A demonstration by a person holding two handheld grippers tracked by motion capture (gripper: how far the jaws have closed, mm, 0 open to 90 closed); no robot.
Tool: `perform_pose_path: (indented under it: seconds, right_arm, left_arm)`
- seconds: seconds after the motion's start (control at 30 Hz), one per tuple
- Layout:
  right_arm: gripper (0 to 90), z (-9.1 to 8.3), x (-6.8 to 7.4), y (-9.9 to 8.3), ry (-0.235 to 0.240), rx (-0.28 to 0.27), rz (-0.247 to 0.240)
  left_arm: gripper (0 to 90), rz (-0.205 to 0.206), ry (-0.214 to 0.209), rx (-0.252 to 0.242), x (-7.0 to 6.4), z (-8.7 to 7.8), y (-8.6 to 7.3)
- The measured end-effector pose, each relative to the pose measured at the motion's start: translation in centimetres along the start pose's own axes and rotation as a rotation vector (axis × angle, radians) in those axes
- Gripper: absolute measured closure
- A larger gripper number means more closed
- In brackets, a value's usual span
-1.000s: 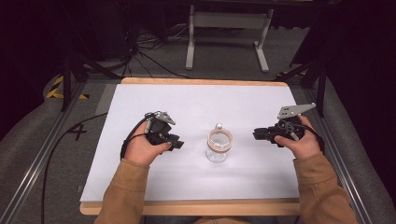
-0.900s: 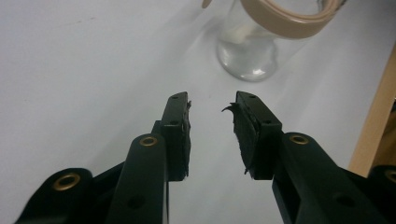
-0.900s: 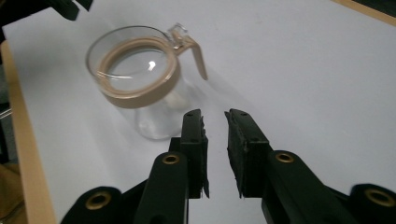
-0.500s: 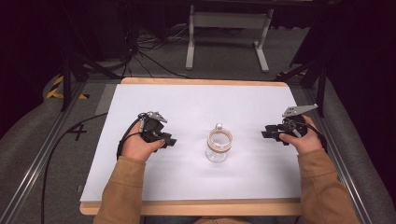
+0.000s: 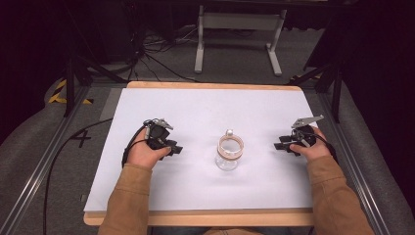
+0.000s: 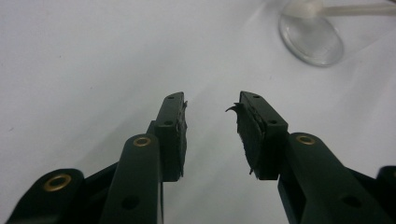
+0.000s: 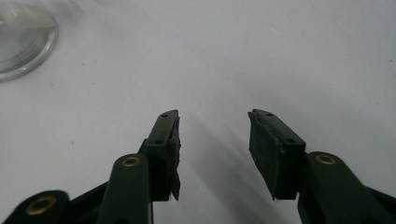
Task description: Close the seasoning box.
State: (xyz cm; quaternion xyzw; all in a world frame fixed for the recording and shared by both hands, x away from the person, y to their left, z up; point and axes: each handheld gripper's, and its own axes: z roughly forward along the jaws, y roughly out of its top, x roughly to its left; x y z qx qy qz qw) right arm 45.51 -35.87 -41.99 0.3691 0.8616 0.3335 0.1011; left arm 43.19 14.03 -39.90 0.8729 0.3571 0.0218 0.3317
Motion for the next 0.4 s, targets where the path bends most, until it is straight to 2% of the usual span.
perform_pose_path:
  seconds: [0.23,0.4]
  right_arm:
    - [51.8,0.05,0.3,0.18,0.011,-0.007,0.001]
    - [51.7,-0.24,0.5,0.42,0.007,-0.027,-0.006]
  left_arm:
    - [60.8,-0.002,-0.001,-0.011,0.13,0.06,-0.08]
    - [55.9,-0.008,0.01,-0.025,0.13,0.08,-0.05]
